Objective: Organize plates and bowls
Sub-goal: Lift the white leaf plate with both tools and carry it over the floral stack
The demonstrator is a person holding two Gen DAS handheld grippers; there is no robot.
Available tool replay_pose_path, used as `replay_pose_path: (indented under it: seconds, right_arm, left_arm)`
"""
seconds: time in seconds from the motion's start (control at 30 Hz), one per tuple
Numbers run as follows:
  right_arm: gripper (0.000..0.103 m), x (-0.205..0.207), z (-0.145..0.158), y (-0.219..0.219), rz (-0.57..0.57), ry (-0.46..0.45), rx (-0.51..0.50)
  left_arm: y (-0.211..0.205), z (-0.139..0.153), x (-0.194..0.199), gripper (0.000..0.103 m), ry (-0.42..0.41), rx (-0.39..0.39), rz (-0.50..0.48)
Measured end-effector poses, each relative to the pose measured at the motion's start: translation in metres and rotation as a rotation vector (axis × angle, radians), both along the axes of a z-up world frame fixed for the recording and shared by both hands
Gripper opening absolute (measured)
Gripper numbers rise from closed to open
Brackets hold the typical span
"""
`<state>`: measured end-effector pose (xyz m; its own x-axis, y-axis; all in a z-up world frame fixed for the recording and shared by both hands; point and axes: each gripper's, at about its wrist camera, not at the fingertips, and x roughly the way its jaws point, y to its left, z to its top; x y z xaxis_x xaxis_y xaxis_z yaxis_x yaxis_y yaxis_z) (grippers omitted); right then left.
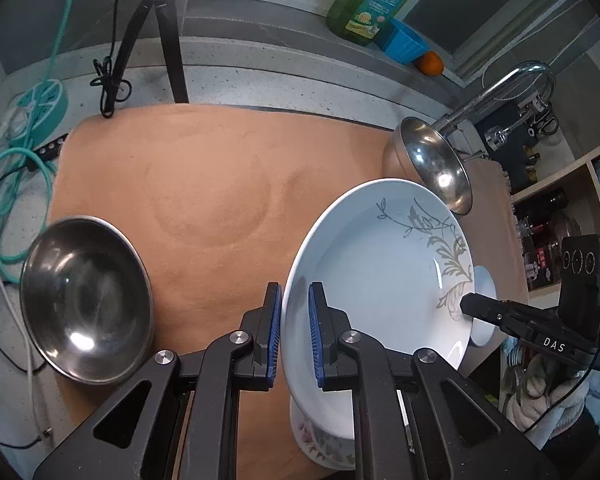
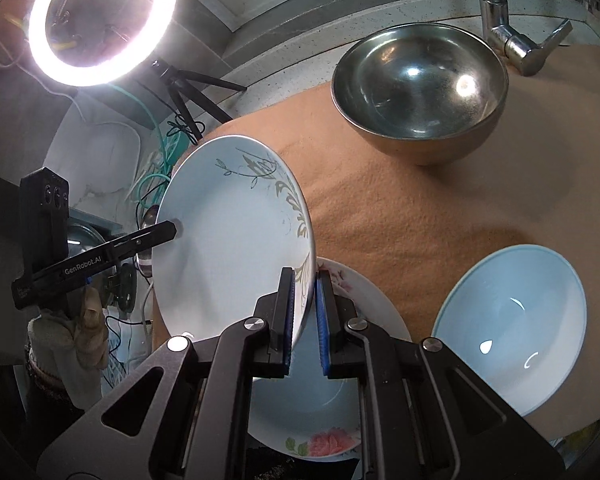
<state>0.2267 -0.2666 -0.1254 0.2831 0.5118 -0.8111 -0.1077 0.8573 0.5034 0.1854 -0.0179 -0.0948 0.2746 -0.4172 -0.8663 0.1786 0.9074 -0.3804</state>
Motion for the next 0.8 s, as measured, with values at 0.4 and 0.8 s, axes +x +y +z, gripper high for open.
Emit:
replay_pose_path:
  seconds: [0.4, 0.8]
  right_arm:
    - [0.010, -0.031, -0.010, -0.019, 0.003, 0.038, 0.000]
    - [0.010, -0.046, -0.013, -0.029, -0.016, 0.072, -0.013]
  left_arm:
    - [-0.015, -0.009, -0.026, 0.012, 0.044, -0.010, -0.028]
    - [-0.026, -0.018, -0.047, 0.012, 0.078, -0.006, -0.053]
